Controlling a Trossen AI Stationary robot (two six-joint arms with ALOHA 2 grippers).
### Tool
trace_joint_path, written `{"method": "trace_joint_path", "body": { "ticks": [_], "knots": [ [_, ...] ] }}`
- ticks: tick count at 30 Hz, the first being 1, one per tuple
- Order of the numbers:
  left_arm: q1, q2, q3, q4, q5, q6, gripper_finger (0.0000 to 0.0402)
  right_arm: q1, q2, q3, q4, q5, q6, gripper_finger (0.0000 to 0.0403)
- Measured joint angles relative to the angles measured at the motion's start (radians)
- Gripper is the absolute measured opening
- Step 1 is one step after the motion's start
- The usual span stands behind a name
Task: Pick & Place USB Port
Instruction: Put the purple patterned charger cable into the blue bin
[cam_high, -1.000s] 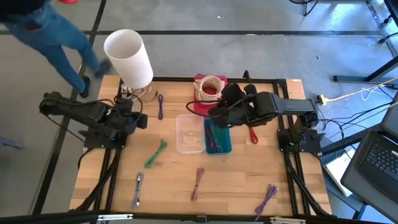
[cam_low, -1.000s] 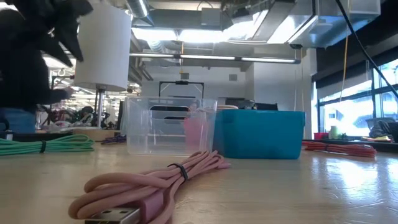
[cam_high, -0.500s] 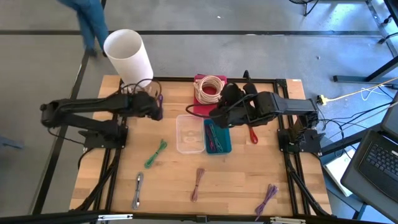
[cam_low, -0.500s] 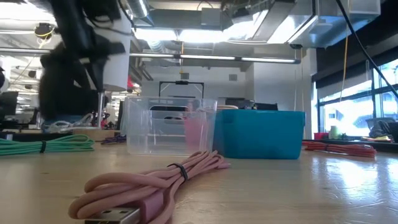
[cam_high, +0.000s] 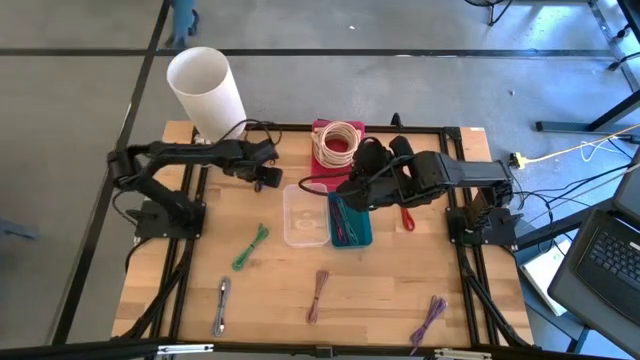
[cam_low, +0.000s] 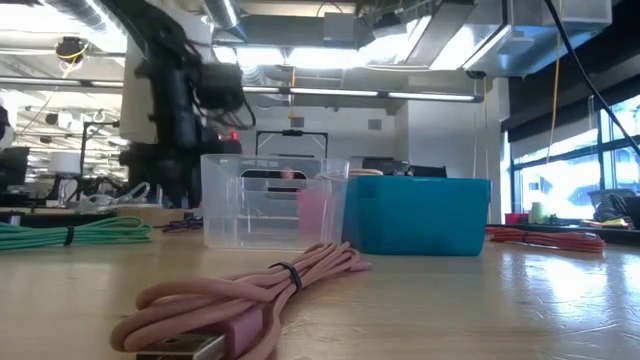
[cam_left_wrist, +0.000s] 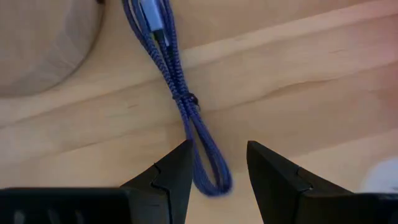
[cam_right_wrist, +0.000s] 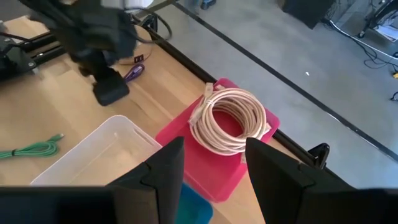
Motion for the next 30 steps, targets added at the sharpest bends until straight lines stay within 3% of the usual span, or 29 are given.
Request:
{"method": "trace_joint_path", "body": {
  "ticks": [7,13,19,30],
  "knots": [
    [0.028,0.155,0.006,0.011,0.018,0.041,0.0143,0.020,0.000,0.000,0.000,0.000,0.000,0.0175],
    [0.028,0.186,0.008,0.040,0.036,0.138,0.0128,0.020,0.000,0.000,0.000,0.001,-0.001,0.0175],
    [0.025,0.147,0.001,0.056,0.044,0.202,0.0020,0.020,0.000,0.000,0.000,0.008,-0.009,0.0175],
    [-0.049,-0.040,-0.003,0.017,0.040,0.187,0.0008,0.020,0.000,0.000,0.000,0.008,-0.023,0.0174]
  ]
}}
